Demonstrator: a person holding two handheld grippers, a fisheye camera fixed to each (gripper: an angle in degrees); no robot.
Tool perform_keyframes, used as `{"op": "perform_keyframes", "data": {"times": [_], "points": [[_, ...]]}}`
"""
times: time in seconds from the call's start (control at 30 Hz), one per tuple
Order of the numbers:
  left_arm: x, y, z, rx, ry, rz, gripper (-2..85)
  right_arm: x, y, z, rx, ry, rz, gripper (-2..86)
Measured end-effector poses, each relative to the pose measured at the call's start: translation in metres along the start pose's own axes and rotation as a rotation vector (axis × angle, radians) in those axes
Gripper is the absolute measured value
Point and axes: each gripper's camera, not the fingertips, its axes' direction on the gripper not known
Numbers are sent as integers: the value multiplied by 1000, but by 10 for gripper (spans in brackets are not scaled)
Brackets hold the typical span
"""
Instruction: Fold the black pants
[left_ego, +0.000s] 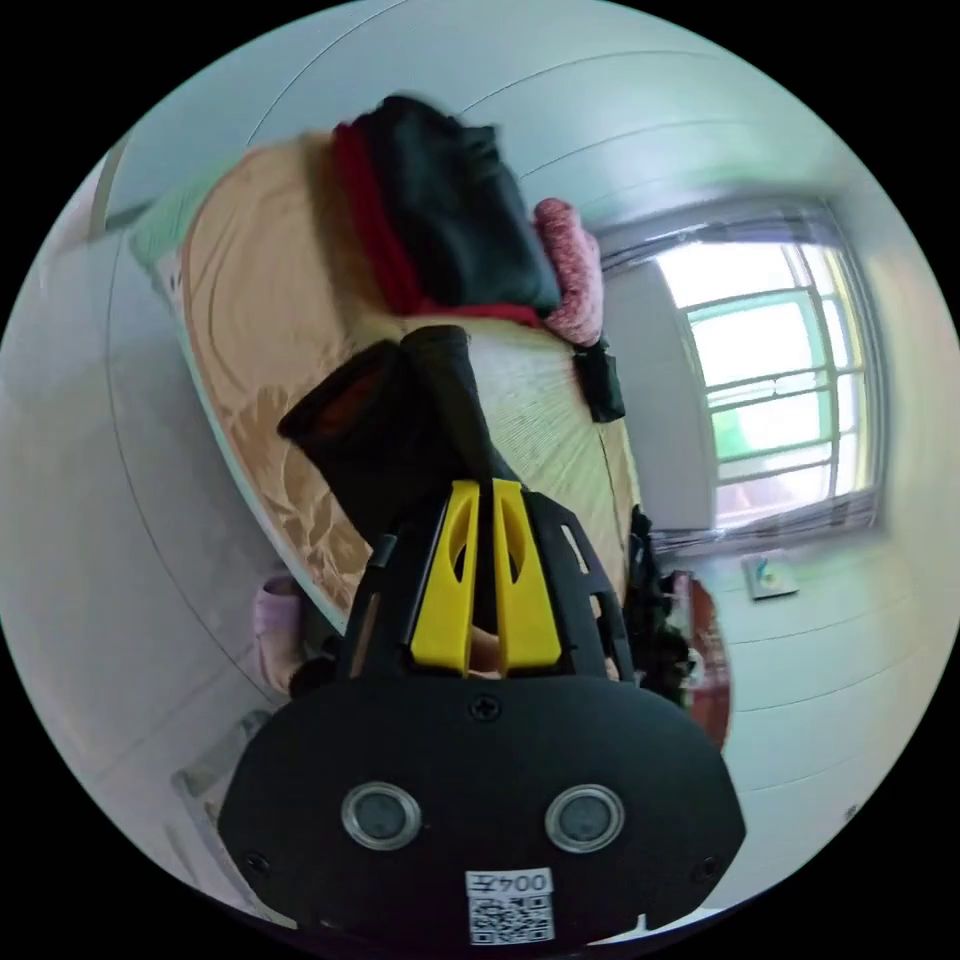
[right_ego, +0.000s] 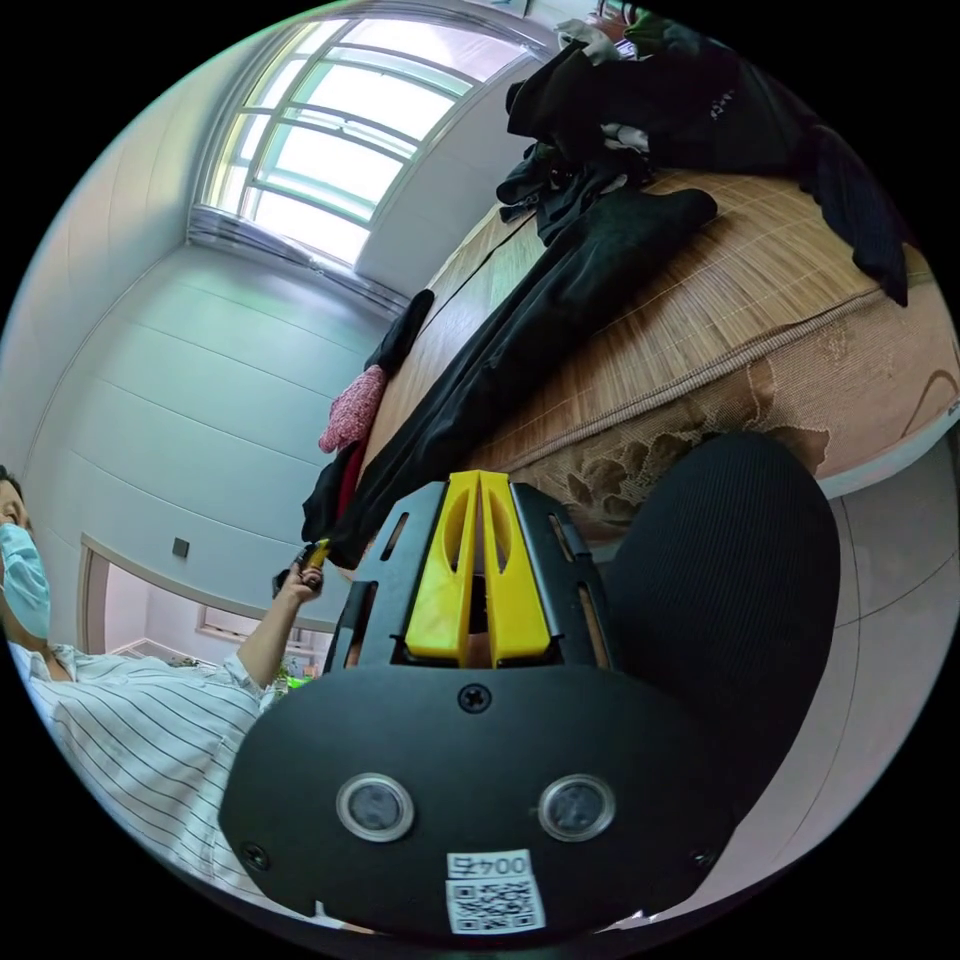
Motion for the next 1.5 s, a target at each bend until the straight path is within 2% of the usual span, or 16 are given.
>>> {"op": "perform_keyframes", "data": {"times": [0.07, 0.1, 0.4, 0.53, 0.7, 0.8, 0.87, 1.03, 1.1, 1.13, 1.27, 1.5], "points": [[-82, 12, 8, 9, 127, -97, 29, 1, 0, 1, 7, -10, 11, -8], [-94, 14, 7, 18, 144, -99, 29, 2, 0, 2, 9, -12, 15, -8], [-190, 39, -10, 44, 110, 56, 25, -11, -4, 39, -20, 39, -13, -6], [-258, 104, -18, 69, 134, 127, 13, -33, -8, 70, -60, 191, -93, 2], [-305, 210, -5, 142, 203, 257, 4, -57, -42, 104, 30, 340, -176, 37], [-297, 265, 55, 61, 107, 427, 3, -62, -81, 125, 105, 415, -190, 44], [-301, 301, 123, -6, -4, 531, 3, -64, -115, 155, 94, 540, -231, 51], [-381, 349, 270, -142, -304, 530, 4, -69, -171, 236, -20, 742, -399, 69], [-413, 366, 287, -91, -304, 524, 5, -63, -183, 274, -144, 798, -463, 78], [-430, 375, 301, -93, -332, 539, 5, -54, -184, 302, -275, 855, -500, 78], [-482, 406, 348, -123, -411, 626, 6, -49, -184, 323, -278, 891, -563, 76], [-557, 437, 453, -310, -273, 655, 7, -10, -171, 305, -192, 953, -413, 73]]}}
